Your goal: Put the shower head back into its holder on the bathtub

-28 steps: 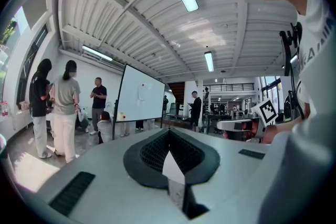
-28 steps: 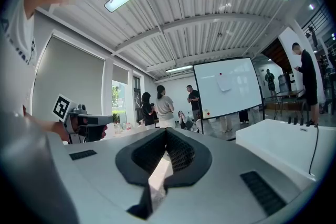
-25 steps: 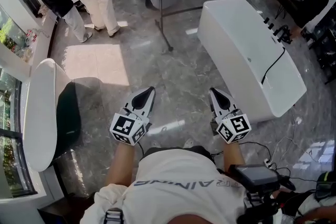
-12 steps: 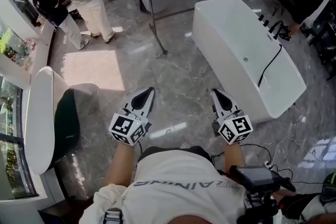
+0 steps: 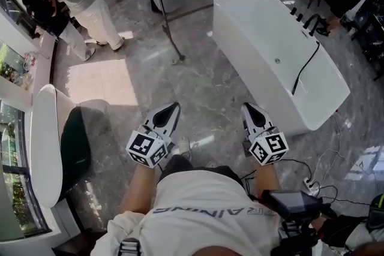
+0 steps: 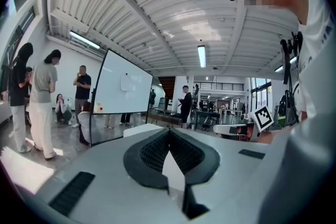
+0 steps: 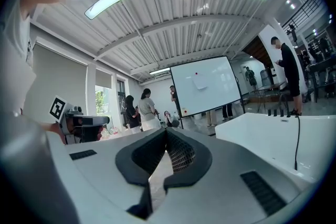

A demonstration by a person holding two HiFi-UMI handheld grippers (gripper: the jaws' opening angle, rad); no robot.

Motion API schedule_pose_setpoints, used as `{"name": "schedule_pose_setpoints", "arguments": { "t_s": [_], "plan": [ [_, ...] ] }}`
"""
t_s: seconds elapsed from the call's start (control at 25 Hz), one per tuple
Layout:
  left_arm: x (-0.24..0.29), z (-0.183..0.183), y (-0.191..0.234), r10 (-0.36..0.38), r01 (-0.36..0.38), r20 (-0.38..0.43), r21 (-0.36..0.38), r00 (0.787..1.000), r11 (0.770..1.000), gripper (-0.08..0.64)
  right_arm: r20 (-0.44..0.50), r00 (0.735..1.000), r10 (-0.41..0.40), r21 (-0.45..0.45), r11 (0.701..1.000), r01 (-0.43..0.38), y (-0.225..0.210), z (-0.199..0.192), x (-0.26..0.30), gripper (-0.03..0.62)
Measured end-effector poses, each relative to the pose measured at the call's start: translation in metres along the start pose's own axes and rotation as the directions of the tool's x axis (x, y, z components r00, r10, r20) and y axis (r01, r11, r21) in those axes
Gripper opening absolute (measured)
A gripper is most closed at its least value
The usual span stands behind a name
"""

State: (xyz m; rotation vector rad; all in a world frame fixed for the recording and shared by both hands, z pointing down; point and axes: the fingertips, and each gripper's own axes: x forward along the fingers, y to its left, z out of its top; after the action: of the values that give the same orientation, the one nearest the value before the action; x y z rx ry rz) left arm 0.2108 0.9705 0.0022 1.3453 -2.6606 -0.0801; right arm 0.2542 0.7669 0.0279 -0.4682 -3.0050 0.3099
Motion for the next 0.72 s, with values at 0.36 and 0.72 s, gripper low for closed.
{"name": "schedule_pose_setpoints", "arguments": {
  "t_s": [0.36, 0.72],
  "plan": [
    [0.089, -0.002, 0.049, -0.124, 0.124, 0.0, -0.06, 0.992, 0.99, 0.017, -0.032, 0.988, -0.151, -0.018, 0.988, 0.151, -0.05, 0.004, 0.039, 0.008],
    [0.16, 0.024, 0.129, -0.214, 0.214, 0.004, 0.006, 0.977, 0.977, 0.017, 0.024, 0.964, -0.265, -0.046, 0.963, 0.265, -0.077, 0.03, 0.116, 0.008]
  ]
}}
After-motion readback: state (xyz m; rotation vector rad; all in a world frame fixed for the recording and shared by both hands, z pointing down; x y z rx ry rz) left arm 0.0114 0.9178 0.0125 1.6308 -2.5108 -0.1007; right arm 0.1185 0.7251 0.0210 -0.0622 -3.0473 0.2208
